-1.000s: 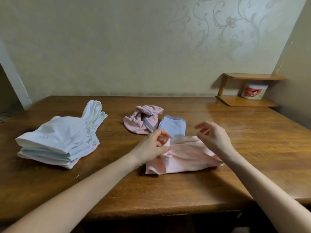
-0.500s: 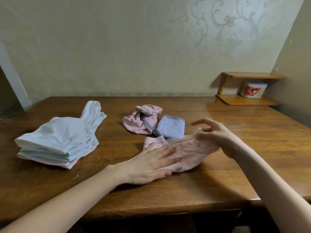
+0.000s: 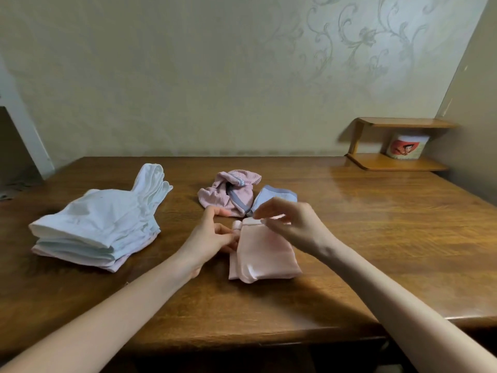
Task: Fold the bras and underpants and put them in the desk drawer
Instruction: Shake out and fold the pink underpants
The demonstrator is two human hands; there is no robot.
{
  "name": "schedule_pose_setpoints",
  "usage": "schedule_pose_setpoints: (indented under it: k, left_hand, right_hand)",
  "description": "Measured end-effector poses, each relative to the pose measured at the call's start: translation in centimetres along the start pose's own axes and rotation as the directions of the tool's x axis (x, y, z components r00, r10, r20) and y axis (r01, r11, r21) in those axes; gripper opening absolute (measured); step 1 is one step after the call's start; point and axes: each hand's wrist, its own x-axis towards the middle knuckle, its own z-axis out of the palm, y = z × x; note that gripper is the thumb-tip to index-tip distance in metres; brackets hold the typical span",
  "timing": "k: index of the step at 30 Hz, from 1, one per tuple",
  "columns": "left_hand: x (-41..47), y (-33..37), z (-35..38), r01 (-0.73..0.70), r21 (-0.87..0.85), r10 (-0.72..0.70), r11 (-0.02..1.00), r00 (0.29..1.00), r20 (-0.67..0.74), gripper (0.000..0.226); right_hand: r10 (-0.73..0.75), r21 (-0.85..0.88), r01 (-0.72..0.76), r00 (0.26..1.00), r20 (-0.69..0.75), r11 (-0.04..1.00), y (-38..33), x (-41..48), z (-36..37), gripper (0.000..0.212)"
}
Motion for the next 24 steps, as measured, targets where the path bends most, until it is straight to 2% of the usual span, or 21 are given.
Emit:
schedule_pose_setpoints:
  k: [2, 4, 6, 8, 10, 13, 15, 17, 18, 19, 20, 21, 22, 23, 24]
  left_hand:
    - [0.0, 0.0, -0.3, -0.019, 0.030, 0.019, 0.999, 1.000, -0.014, 0.034]
    - [0.0, 0.1, -0.3, -0.016, 0.024, 0.016, 1.000, 1.000, 0.000, 0.025]
    - [-0.4, 0.4, 0.1, -0.036, 0.034, 0.034, 0.999, 0.997, 0.073, 0.029]
    - [-0.4, 0.5, 0.6, -0.109, 0.077, 0.100, 0.991, 0.988, 0.122, 0.036]
    - [-0.3, 0.5, 0.6, -0.152, 0.097, 0.146, 0.984, 0.987, 0.071, 0.027]
    - [0.1, -0.2, -0.1, -0.121, 0.147, 0.122, 0.982, 0.993, 0.000, 0.014]
    - [0.1, -0.7, -0.2, -0.058, 0.230, 0.053, 0.971, 0.998, 0.025, 0.014]
    - [-0.2, -0.9, -0.1, -0.035, 0.408, 0.024, 0.912, 0.999, 0.031, 0.015]
    - [-0.4, -0.9, 0.1, -0.079, 0.522, 0.088, 0.849, 0.996, 0.007, 0.021]
    - [-0.6, -0.9, 0.4, -0.189, 0.603, 0.245, 0.775, 0.969, -0.011, 0.028]
    - [-0.8, -0.7, 0.5, -0.350, 0.635, 0.446, 0.689, 0.895, 0.009, 0.033]
    - [-0.9, -0.5, 0.6, -0.498, 0.632, 0.588, 0.594, 0.805, 0.082, 0.037]
    - [-1.0, -0.1, 0.7, -0.599, 0.613, 0.637, 0.515, 0.746, 0.194, 0.043]
    - [-1.0, 0.2, 0.6, -0.662, 0.581, 0.606, 0.472, 0.723, 0.332, 0.049]
    - [-1.0, 0.2, 0.7, -0.693, 0.550, 0.520, 0.465, 0.717, 0.464, 0.054]
  right_hand:
    - [-0.052, -0.205, 0.089, 0.982, 0.181, 0.975, 1.4, -0.7, 0.1, 0.033]
    - [-0.111, -0.304, 0.200, 0.952, 0.287, 0.932, 2.9, -1.1, 0.9, 0.043]
    - [-0.131, -0.320, 0.218, 0.953, 0.272, 0.922, 3.6, -1.2, 1.5, 0.049]
    - [-0.102, -0.303, 0.169, 0.969, 0.224, 0.938, 3.6, -1.1, 1.4, 0.051]
    - [-0.108, -0.296, 0.173, 0.969, 0.222, 0.939, 3.2, -1.1, 1.3, 0.053]
    - [-0.145, -0.328, 0.255, 0.935, 0.324, 0.910, 2.8, -1.4, 1.9, 0.058]
    - [-0.106, -0.368, 0.280, 0.897, 0.429, 0.887, 2.7, -1.7, 2.4, 0.065]
    - [-0.055, -0.407, 0.293, 0.862, 0.504, 0.865, 3.0, -1.8, 2.8, 0.070]
    - [-0.034, -0.419, 0.296, 0.847, 0.530, 0.858, 3.1, -1.6, 2.8, 0.070]
    - [-0.017, -0.404, 0.284, 0.835, 0.550, 0.870, 3.1, -1.4, 2.7, 0.068]
    - [-0.025, -0.338, 0.241, 0.844, 0.535, 0.910, 3.0, -1.1, 2.4, 0.062]
    - [-0.036, -0.233, 0.153, 0.896, 0.442, 0.960, 2.7, -0.7, 1.9, 0.054]
    - [-0.027, -0.129, 0.066, 0.958, 0.287, 0.989, 2.6, -0.1, 1.2, 0.044]
    - [-0.008, -0.105, 0.021, 0.992, 0.126, 0.994, 2.7, 0.7, 0.2, 0.035]
    - [0.005, -0.194, 0.000, 1.000, 0.023, 0.981, 3.1, 1.5, -0.8, 0.035]
